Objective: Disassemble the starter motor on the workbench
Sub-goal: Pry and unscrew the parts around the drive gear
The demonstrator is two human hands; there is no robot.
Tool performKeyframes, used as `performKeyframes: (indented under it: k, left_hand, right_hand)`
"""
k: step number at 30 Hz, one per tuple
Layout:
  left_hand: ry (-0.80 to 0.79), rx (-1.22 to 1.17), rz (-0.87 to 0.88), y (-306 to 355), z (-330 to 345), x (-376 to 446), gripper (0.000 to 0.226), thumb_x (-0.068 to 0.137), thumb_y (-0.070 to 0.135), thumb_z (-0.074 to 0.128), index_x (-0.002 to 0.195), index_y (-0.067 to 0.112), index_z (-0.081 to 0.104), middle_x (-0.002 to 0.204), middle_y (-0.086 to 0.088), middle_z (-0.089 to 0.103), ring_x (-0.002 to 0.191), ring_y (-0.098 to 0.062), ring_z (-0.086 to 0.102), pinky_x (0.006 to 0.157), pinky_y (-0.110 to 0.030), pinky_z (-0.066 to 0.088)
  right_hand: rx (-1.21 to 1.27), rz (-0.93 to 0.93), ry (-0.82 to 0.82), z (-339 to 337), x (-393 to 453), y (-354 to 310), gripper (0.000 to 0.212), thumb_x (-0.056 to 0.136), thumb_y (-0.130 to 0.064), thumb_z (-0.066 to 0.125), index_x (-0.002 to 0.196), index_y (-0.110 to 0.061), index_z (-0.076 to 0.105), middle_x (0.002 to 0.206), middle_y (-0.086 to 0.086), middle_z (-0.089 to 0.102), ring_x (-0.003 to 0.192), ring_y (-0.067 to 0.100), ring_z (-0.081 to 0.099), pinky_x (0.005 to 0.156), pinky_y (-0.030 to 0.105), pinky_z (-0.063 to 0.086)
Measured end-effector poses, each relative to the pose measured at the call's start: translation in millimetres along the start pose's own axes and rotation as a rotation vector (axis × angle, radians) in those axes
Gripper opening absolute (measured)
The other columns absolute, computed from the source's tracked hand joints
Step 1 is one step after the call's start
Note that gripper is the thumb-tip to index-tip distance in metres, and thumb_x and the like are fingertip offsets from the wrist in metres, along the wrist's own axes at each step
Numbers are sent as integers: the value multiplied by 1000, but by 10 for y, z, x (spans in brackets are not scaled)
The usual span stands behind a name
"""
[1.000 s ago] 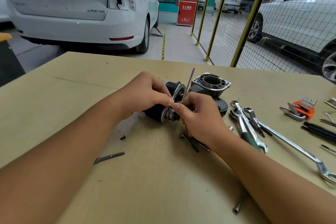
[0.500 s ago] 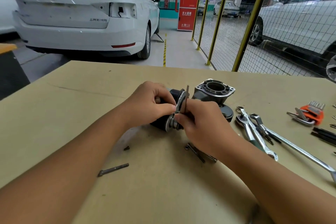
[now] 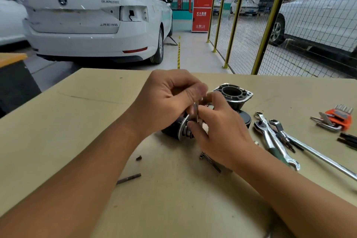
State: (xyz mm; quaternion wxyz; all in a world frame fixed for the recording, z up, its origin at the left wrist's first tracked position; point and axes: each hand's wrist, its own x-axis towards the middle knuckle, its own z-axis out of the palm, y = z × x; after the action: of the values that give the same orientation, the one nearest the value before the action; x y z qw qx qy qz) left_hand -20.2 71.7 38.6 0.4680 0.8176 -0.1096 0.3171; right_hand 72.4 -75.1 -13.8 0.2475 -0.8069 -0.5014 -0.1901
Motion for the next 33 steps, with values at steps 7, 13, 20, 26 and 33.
performKeyframes:
  k: [7, 13, 20, 26, 33]
  left_hand:
    - [68, -101, -65, -68, 30, -160, 7, 92, 1, 72, 96, 1, 66, 73, -17, 66, 64, -22, 72, 60, -33, 60]
    - [44, -95, -67, -94, 52, -389, 25, 86, 1, 75, 78, 8, 52, 70, -5, 64, 62, -20, 71, 60, -25, 56]
    - [19, 68, -8, -149, -72, -764, 26, 77, 9, 84, 72, 21, 61, 90, -1, 74, 85, -19, 78, 75, -39, 65]
    - [-4, 98, 34, -156, -81, -750, 17, 75, 13, 86, 78, 20, 71, 95, 2, 77, 85, -21, 77, 72, -49, 64]
    - [-60, 93, -48, -202, -209, -721, 34, 80, -8, 70, 108, 10, 76, 103, -1, 78, 97, -19, 78, 89, -31, 62]
  right_hand:
    - [-175, -50, -146, 17, 39, 38, 84, 70, -63, 68, 140, -37, 30, 159, -13, 33, 94, 29, 68, 59, 30, 40]
    - [-119, -38, -202, -12, 79, 64, 83, 71, -67, 69, 145, -46, 40, 162, -19, 28, 120, 24, 63, 80, 42, 58]
    - [-47, -58, -118, 21, 22, 52, 74, 74, -67, 66, 140, -34, 55, 161, -12, 35, 114, 25, 66, 78, 40, 57]
    - [11, -255, 118, -175, -83, 44, 33, 80, -43, 81, 100, -18, 74, 94, 0, 68, 69, 26, 65, 52, 37, 53]
    - [119, -288, 17, -105, -42, 76, 16, 97, -19, 66, 100, -5, 72, 95, 11, 65, 77, 33, 62, 63, 46, 53]
